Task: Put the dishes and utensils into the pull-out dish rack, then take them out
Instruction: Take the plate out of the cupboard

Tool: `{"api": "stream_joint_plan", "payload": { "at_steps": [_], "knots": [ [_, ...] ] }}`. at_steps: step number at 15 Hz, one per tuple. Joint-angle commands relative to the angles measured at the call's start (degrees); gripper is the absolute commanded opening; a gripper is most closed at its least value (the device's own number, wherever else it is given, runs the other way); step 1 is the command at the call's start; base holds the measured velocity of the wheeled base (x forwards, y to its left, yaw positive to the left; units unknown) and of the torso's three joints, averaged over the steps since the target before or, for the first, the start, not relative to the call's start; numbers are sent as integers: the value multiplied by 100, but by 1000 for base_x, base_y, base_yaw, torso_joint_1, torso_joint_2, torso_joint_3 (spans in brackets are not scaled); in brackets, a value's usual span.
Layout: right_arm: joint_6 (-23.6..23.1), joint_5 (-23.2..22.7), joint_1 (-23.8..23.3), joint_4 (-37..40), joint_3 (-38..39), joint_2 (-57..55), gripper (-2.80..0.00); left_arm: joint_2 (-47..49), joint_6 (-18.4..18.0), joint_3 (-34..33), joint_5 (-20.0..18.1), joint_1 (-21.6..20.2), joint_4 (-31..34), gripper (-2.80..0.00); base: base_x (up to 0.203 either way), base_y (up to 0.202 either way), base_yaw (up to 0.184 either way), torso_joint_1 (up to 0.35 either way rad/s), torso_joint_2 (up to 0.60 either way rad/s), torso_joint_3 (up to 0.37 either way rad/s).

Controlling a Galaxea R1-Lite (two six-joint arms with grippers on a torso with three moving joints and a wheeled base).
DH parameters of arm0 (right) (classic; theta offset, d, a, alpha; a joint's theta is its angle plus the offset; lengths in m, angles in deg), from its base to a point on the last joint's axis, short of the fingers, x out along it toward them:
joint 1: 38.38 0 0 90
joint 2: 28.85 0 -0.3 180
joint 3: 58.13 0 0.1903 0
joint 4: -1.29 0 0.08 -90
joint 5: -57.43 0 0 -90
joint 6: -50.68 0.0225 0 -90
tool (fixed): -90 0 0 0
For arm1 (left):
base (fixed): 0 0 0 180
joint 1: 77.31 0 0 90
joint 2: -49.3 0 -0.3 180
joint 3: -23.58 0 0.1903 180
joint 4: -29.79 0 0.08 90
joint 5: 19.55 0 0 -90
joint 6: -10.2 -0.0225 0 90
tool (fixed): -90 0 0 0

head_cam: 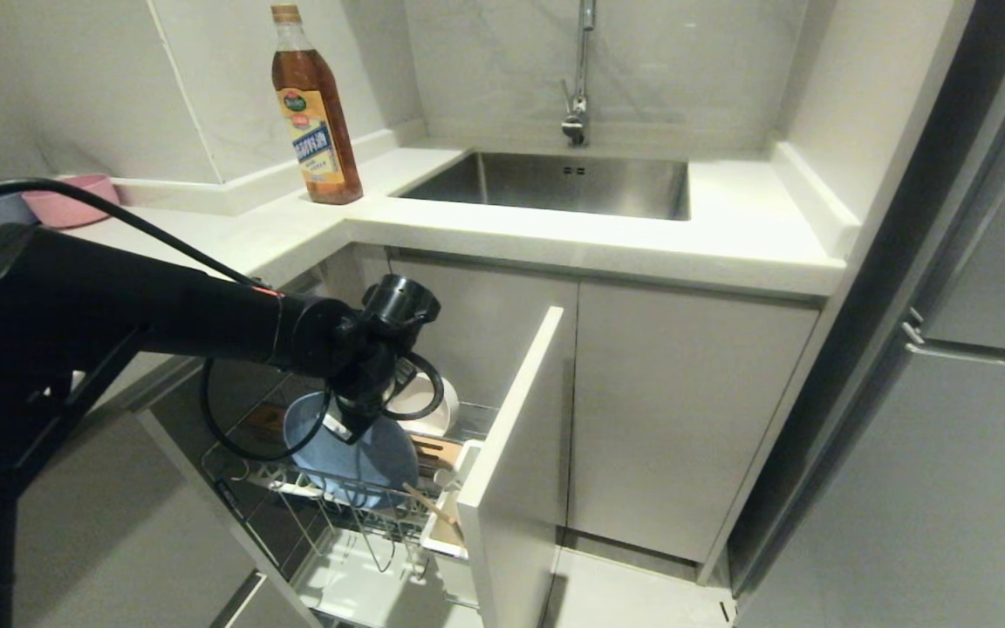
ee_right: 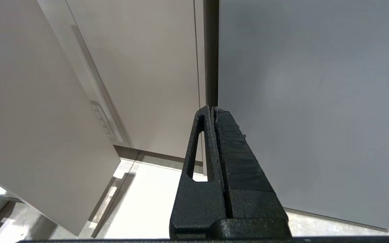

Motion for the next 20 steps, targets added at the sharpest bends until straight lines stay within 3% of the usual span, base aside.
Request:
{"api": "stream_joint_plan", "payload": {
  "at_steps": [1, 11, 15, 20],
  "knots": [
    [-6, 0, 2, -2, 0, -2, -280, -16, 35, 0, 23, 1, 19, -280, 0, 0, 0, 0, 0, 0],
    [3, 0, 2, -2, 0, -2, -280, -65, 79, 23, 250, 75, 10, -280, 0, 0, 0, 0, 0, 0],
    [1, 0, 2, -2, 0, -2, -280, -389, 79, 167, 802, 372, 18, -280, 0, 0, 0, 0, 0, 0],
    [3, 0, 2, -2, 0, -2, -280, -874, 68, 141, 1108, 880, 27, -280, 0, 0, 0, 0, 0, 0]
  ]
}}
